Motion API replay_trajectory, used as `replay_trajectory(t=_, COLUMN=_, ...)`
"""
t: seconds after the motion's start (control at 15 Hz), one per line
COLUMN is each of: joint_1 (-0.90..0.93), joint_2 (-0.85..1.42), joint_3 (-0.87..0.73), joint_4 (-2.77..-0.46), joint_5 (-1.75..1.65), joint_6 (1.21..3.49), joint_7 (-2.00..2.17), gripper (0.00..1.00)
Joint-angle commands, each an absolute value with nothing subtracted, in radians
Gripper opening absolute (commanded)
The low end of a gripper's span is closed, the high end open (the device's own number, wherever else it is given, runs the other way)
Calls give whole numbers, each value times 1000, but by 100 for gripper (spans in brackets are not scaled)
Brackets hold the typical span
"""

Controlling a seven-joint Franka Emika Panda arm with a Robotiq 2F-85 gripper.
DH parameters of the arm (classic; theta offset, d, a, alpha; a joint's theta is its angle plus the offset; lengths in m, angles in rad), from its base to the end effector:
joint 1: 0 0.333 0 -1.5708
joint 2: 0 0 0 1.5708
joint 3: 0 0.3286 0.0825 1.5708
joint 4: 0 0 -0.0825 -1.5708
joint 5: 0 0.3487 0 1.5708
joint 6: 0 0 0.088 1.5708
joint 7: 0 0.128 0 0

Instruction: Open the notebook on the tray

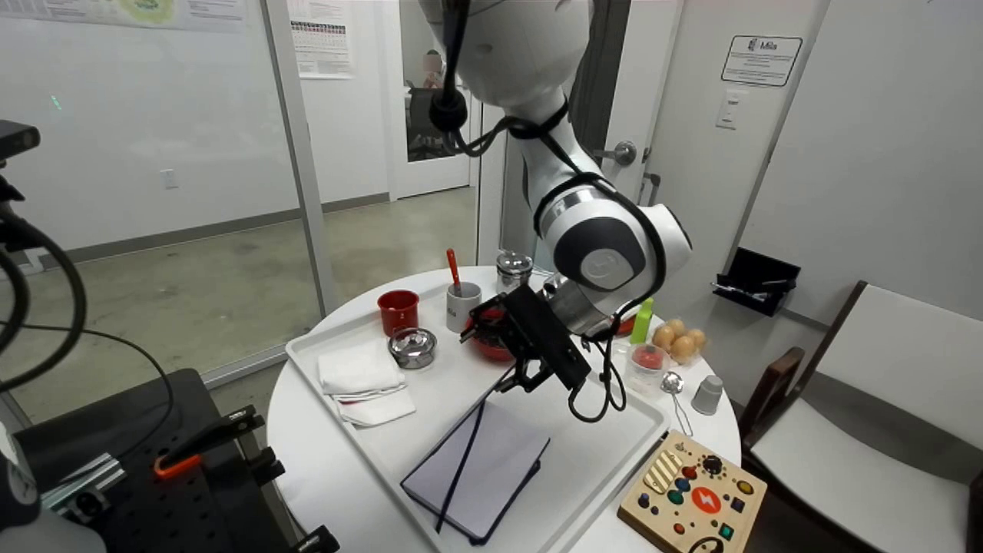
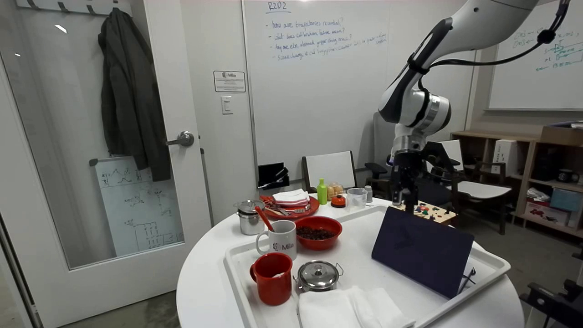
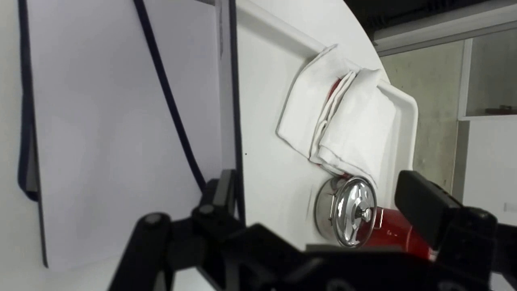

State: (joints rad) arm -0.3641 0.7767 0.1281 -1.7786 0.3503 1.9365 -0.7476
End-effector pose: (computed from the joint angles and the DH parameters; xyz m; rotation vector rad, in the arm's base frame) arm 0.5465 -0.1012 0.1182 -2.4588 -0.3358 0.4690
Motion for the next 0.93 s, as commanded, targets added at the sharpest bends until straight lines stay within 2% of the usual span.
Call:
replay_trajectory(t=0.0, joint_1=-326, joint_2=749, joint_3=116, joint_4=-1793, joint_5=324, joint_6=1867, joint_7=-777, gripper=100)
replay_trajectory(t=0.87, joint_1=-210, joint_2=777, joint_3=118, joint_4=-1773, joint_5=222, joint_6=1742, joint_7=-770, gripper=100)
